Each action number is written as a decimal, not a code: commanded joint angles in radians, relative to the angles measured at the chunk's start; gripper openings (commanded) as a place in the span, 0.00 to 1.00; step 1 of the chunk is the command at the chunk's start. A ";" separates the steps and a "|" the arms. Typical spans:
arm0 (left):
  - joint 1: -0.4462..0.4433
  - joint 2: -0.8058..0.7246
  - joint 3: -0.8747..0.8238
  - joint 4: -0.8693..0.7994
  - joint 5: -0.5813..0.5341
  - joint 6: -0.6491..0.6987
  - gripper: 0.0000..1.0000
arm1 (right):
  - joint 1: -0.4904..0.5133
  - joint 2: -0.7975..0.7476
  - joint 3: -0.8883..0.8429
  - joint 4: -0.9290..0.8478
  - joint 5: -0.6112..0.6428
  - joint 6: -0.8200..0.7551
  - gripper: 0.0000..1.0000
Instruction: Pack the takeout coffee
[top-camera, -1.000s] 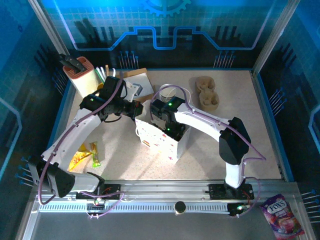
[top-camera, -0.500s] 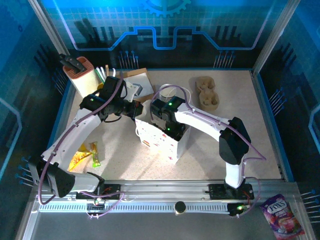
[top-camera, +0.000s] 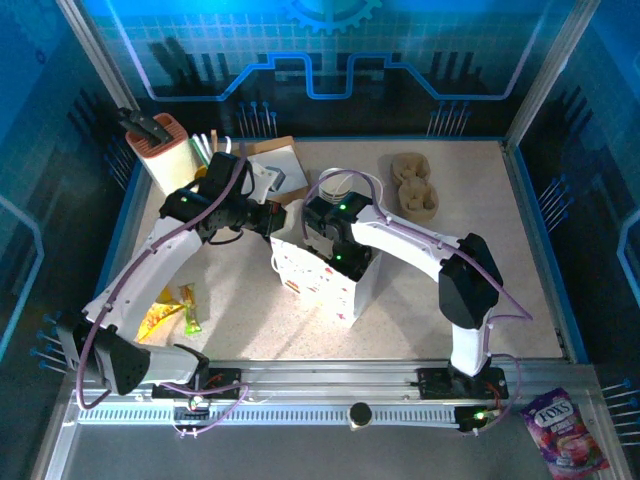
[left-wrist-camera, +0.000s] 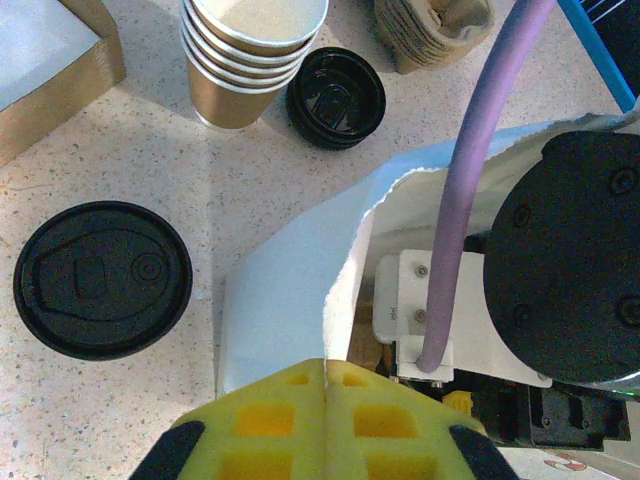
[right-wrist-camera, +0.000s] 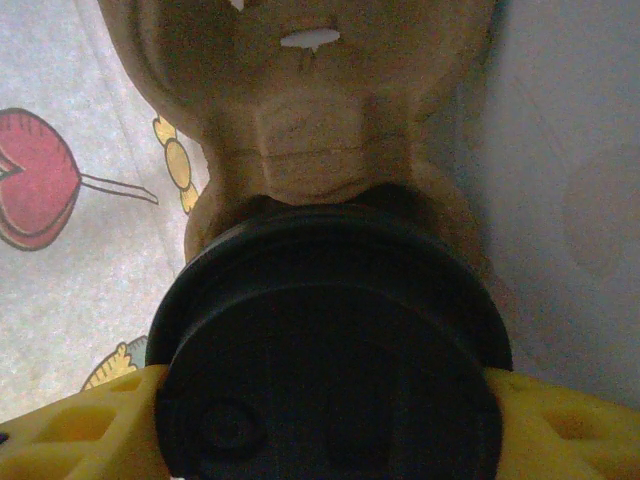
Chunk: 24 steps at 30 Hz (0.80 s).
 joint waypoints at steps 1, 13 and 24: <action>-0.005 -0.016 -0.016 -0.004 0.027 0.018 0.00 | -0.012 0.095 -0.071 0.085 -0.005 0.002 0.37; -0.004 -0.018 -0.016 -0.001 0.028 0.016 0.00 | 0.002 0.163 -0.112 0.133 0.045 0.033 0.38; -0.004 -0.021 -0.019 -0.002 0.028 0.019 0.00 | 0.017 0.120 -0.091 0.104 0.084 0.048 0.40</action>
